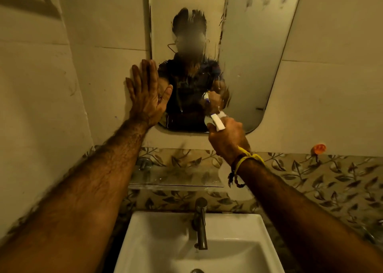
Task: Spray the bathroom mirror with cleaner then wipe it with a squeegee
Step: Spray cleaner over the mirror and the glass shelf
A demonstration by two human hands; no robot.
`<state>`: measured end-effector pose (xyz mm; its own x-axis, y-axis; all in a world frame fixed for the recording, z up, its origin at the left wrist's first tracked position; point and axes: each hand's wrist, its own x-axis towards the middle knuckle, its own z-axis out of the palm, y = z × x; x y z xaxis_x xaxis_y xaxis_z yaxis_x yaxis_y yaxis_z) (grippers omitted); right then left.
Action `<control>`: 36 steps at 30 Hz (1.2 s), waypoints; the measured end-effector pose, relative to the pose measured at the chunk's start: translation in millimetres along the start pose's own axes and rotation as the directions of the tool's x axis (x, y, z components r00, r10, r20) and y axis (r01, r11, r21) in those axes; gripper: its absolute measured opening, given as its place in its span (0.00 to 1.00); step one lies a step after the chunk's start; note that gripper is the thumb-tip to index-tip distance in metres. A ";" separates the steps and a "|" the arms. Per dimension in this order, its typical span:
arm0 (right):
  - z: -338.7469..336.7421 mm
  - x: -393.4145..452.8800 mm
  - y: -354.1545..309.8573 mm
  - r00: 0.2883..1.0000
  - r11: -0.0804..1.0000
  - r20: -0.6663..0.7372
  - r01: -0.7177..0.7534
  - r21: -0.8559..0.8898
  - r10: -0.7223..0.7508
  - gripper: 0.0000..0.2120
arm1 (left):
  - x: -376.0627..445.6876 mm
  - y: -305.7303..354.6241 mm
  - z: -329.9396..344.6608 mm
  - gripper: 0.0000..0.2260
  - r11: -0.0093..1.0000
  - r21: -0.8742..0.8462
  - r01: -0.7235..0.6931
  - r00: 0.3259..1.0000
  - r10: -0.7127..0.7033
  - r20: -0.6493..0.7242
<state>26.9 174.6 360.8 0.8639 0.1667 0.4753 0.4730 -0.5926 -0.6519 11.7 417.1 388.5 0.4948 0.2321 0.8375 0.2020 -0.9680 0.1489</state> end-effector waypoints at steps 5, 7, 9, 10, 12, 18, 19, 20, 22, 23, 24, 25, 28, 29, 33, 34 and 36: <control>-31.1 -6.8 31.3 0.982 0.984 -0.073 -0.175 -0.010 0.174 0.11 | -9.8 11.0 3.6 0.37 0.996 0.053 0.068 0.997 -0.069 0.021; -40.8 -11.7 37.1 0.971 0.976 -0.100 -0.218 -0.003 0.217 0.12 | -15.4 21.1 4.0 0.35 0.988 0.089 0.122 0.992 -0.124 0.012; -51.5 -15.6 41.0 0.965 0.972 -0.118 -0.234 0.004 0.232 0.13 | -19.9 30.5 4.1 0.34 0.981 0.097 0.170 0.984 -0.174 0.034; -56.7 -16.6 43.6 0.963 0.972 -0.131 -0.236 0.008 0.235 0.15 | -22.0 33.5 4.5 0.33 0.978 0.097 0.186 0.981 -0.191 0.045; -64.7 -16.7 47.8 0.958 0.971 -0.158 -0.239 0.022 0.239 0.15 | -24.7 33.7 3.7 0.33 0.979 0.070 0.189 0.981 -0.192 0.038; -69.2 -22.1 58.2 0.955 0.972 -0.182 -0.227 0.057 0.234 0.12 | -42.4 43.7 -2.2 0.34 0.989 -0.048 0.141 0.988 -0.143 -0.049; -69.1 -23.2 59.7 0.955 0.972 -0.179 -0.228 0.059 0.235 0.12 | -46.3 49.0 -1.8 0.34 0.994 -0.045 0.103 0.993 -0.105 -0.050; -68.5 -24.9 61.2 0.956 0.973 -0.180 -0.225 0.058 0.232 0.12 | -51.6 55.1 -0.5 0.34 0.997 -0.053 0.053 0.997 -0.056 -0.062; -65.7 -30.0 62.7 0.959 0.977 -0.186 -0.204 0.063 0.212 0.11 | -65.1 70.5 2.8 0.32 0.997 -0.072 -0.041 0.996 0.035 -0.078; -64.1 -33.8 63.1 0.961 0.979 -0.191 -0.189 0.081 0.202 0.11 | -73.7 80.5 4.5 0.32 0.994 -0.078 -0.072 0.996 0.067 -0.067; -62.6 -38.9 63.6 0.962 0.980 -0.196 -0.174 0.102 0.191 0.11 | -83.5 91.4 6.3 0.32 0.991 -0.086 -0.098 0.994 0.094 -0.046; -61.6 -45.3 65.0 0.962 0.980 -0.205 -0.158 0.118 0.179 0.10 | -95.3 102.9 8.3 0.31 0.987 -0.102 -0.121 0.993 0.119 -0.024; -64.9 -72.0 73.1 0.959 0.977 -0.234 -0.118 0.176 0.158 0.11 | -137.8 138.4 11.8 0.30 0.961 -0.208 -0.181 0.981 0.192 0.031; -67.7 -83.1 78.1 0.958 0.973 -0.239 -0.110 0.204 0.159 0.12 | -154.8 149.9 13.2 0.29 0.948 -0.250 -0.195 0.976 0.212 0.041; -83.2 -131.1 104.7 0.946 0.935 -0.233 -0.145 0.323 0.227 0.11 | -230.3 191.9 21.7 0.27 0.889 -0.416 -0.194 0.961 0.256 0.100; -87.7 -142.9 113.1 0.944 0.927 -0.222 -0.159 0.339 0.243 0.10 | -250.2 201.5 24.6 0.27 0.863 -0.470 -0.184 0.956 0.269 0.119; -95.1 -167.3 132.7 0.933 0.893 -0.190 -0.212 0.396 0.306 0.07 | -289.7 219.2 29.9 0.26 0.808 -0.570 -0.148 0.936 0.301 0.184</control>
<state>-71.3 -6.9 251.0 0.9177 -0.1755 0.3565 0.3080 -0.2524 -0.9173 -62.0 140.5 162.8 0.6794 -0.0567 0.7315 -0.3917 -0.8711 0.2963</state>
